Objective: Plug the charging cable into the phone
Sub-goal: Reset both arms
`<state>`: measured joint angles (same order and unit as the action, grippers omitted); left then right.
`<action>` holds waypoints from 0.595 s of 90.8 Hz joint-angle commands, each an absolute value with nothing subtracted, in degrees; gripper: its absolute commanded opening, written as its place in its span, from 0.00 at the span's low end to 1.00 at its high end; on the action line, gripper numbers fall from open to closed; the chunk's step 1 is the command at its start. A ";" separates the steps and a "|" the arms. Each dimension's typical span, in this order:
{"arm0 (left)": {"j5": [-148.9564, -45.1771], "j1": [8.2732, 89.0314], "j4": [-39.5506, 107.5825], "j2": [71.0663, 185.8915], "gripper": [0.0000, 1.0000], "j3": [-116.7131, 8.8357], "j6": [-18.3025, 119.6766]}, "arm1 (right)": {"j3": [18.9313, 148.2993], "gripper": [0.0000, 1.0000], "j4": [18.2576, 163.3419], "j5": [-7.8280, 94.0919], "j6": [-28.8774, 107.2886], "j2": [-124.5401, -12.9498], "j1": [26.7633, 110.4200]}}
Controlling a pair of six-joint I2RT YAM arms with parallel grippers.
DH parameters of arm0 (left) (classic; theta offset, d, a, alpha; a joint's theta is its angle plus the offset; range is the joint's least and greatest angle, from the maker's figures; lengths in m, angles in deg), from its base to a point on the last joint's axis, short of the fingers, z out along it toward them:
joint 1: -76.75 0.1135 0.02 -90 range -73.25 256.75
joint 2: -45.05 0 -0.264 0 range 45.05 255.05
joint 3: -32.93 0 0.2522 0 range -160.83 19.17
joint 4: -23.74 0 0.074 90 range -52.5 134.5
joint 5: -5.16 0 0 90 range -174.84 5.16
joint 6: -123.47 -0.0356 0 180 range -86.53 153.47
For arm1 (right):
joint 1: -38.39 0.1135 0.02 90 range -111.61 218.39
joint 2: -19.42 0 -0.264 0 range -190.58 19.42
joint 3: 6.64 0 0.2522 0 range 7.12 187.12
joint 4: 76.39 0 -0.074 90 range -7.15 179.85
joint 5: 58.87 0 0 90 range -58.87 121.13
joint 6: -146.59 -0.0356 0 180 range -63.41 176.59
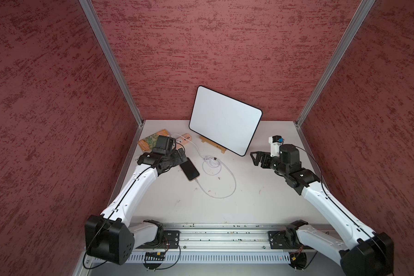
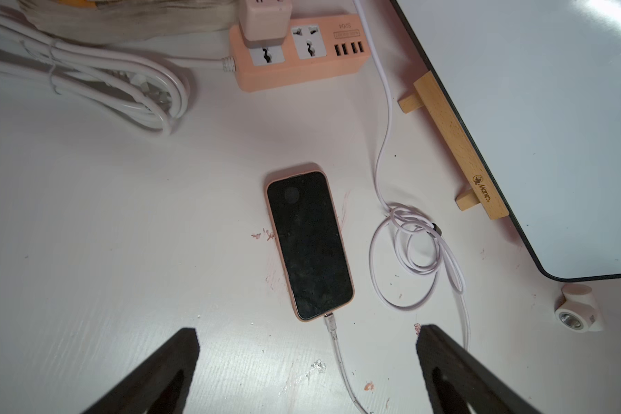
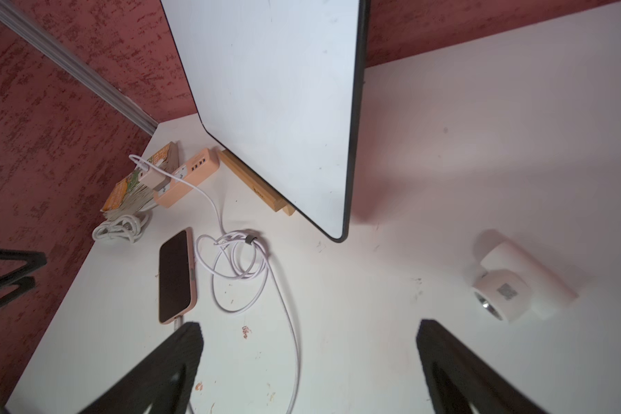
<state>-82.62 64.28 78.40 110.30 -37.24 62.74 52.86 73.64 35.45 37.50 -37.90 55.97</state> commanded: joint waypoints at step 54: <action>-77.38 71.72 41.61 103.29 1.00 -19.17 51.57 | 33.02 0.98 115.75 22.73 57.12 -46.52 43.81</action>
<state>-78.73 69.94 48.79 102.13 -19.88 54.05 34.04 102.89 22.66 56.05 -42.27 45.42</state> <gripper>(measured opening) 0.997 0.985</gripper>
